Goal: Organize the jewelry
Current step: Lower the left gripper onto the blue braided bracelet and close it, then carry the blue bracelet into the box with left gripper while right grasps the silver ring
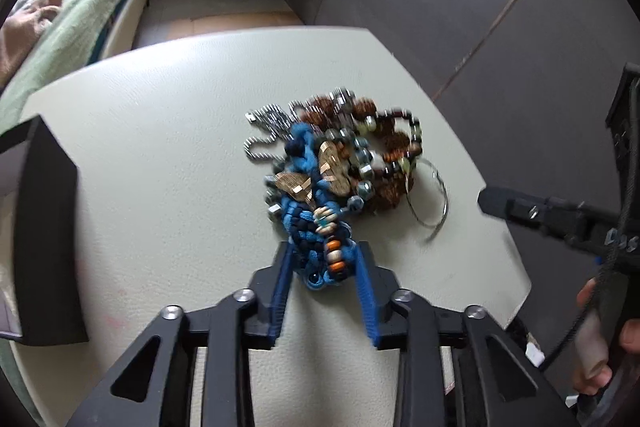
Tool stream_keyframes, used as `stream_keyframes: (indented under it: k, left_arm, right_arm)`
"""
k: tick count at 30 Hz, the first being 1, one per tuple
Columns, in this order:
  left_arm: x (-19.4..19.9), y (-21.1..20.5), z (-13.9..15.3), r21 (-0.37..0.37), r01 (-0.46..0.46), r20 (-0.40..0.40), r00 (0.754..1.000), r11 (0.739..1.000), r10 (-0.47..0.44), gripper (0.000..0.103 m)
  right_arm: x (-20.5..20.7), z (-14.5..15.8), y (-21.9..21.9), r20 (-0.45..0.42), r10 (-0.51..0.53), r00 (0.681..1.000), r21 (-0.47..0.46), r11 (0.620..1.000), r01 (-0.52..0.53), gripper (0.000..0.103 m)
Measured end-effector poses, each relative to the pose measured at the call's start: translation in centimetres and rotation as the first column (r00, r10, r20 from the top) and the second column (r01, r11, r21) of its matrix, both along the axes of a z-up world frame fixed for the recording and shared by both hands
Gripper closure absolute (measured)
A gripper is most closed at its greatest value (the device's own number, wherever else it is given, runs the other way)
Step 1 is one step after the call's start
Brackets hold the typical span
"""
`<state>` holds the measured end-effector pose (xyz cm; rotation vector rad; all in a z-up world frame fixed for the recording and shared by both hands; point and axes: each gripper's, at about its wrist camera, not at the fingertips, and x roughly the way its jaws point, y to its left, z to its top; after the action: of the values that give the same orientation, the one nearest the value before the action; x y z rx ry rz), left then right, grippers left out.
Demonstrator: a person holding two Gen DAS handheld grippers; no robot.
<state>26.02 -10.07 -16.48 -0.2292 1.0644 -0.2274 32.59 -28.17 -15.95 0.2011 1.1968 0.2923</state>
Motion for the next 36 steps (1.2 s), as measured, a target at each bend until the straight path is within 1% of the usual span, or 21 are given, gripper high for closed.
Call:
stream_keyframes:
  k: [1, 3, 5, 8, 9, 14, 17, 25, 32, 34, 35, 36]
  left_arm:
    - [-0.1, 0.2, 0.3, -0.005, -0.001, 0.002, 1.0, 1.0, 0.001, 0.093]
    - [-0.3, 0.7, 1.0, -0.018, -0.003, 0.017, 1.0, 1.0, 0.004, 0.093]
    - [-0.3, 1.4, 1.6, -0.016, -0.015, 0.035, 0.999, 1.0, 0.015, 0.093]
    - [-0.2, 2.4, 2.5, -0.022, -0.035, 0.055, 0.998, 0.999, 0.037, 0.093]
    - [-0.3, 2.8, 2.9, -0.03, -0.042, 0.062, 0.997, 0.999, 0.044, 0.093]
    - [-0.3, 4.2, 4.3, -0.037, -0.065, 0.099, 0.993, 0.997, 0.068, 0.093]
    - [-0.4, 5.3, 5.1, -0.047, -0.081, 0.119, 0.989, 0.996, 0.086, 0.093]
    - [-0.3, 8.1, 6.4, -0.074, -0.119, 0.146, 0.981, 0.99, 0.129, 0.093]
    - [-0.8, 9.7, 7.1, -0.093, -0.141, 0.154, 0.976, 0.986, 0.154, 0.093]
    - [-1.1, 10.2, 7.5, -0.096, -0.146, 0.161, 0.974, 0.985, 0.16, 0.093]
    - [-1.3, 10.4, 7.6, -0.097, -0.149, 0.165, 0.973, 0.984, 0.163, 0.093]
    - [-1.5, 10.7, 7.9, -0.099, -0.154, 0.171, 0.971, 0.983, 0.169, 0.093]
  right_arm:
    - [0.0, -0.1, 0.0, 0.003, 0.01, 1.0, -0.002, 1.0, -0.01, 0.035]
    - [0.1, -0.1, 0.2, 0.011, 0.041, 0.999, 0.007, 0.999, -0.041, 0.035]
    - [0.1, 0.0, 0.6, 0.032, 0.078, 0.996, -0.003, 0.997, -0.078, 0.035]
    - [0.1, 0.1, 1.5, 0.064, 0.137, 0.989, -0.061, 0.989, -0.133, 0.035]
    - [0.0, 0.0, 1.9, 0.066, 0.16, 0.985, -0.086, 0.984, -0.154, 0.035]
    - [-0.1, -0.6, 3.4, 0.063, 0.247, 0.967, -0.141, 0.961, -0.236, 0.035]
    - [-0.1, -0.9, 4.2, 0.067, 0.283, 0.957, -0.185, 0.946, -0.267, 0.035]
    - [0.7, -1.9, 5.9, 0.08, 0.336, 0.939, -0.259, 0.916, -0.306, 0.035]
    - [1.0, -2.0, 6.3, 0.104, 0.357, 0.928, -0.254, 0.912, -0.322, 0.035]
    - [1.1, -2.0, 6.5, 0.109, 0.353, 0.929, -0.245, 0.916, -0.319, 0.038]
    - [1.0, -1.9, 6.3, 0.111, 0.352, 0.929, -0.233, 0.918, -0.32, 0.051]
    - [1.0, -1.8, 6.3, 0.106, 0.35, 0.931, -0.223, 0.921, -0.321, 0.052]
